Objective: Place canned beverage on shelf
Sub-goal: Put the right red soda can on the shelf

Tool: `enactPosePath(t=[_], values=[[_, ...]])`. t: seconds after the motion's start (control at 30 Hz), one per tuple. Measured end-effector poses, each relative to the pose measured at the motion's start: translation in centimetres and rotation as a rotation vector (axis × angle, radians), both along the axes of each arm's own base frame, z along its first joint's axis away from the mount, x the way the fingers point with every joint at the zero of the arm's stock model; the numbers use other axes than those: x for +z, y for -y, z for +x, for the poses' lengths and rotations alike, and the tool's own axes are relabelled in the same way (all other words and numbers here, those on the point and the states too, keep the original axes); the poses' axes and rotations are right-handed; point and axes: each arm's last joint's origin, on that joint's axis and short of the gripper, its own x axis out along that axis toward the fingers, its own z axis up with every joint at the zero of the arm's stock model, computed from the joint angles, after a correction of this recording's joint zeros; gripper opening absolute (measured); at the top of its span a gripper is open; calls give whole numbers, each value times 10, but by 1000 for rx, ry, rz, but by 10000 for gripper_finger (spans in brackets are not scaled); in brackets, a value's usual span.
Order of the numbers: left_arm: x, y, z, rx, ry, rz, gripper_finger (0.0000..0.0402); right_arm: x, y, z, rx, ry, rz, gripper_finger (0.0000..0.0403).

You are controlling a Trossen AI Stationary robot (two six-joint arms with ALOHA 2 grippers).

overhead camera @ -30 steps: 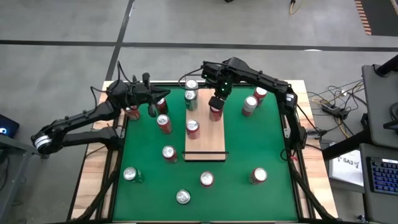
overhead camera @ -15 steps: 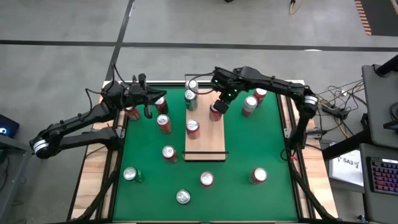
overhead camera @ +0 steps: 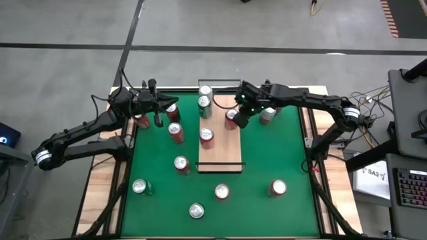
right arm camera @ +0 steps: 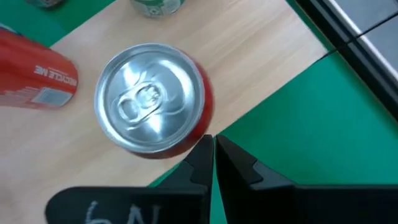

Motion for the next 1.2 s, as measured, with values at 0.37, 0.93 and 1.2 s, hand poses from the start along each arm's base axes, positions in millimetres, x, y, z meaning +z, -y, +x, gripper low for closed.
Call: enactPosePath(t=[0.37,0.93,1.2], values=[[0,0,0,0,0,0,0,-1,-24,9,8,30,40,9],[0,0,0,-1,1,-3,0,4,-5,4,-69,-1,-95,9],[0,0,0,-1,1,-2,0,6,-4,9,-49,54,-107,9]])
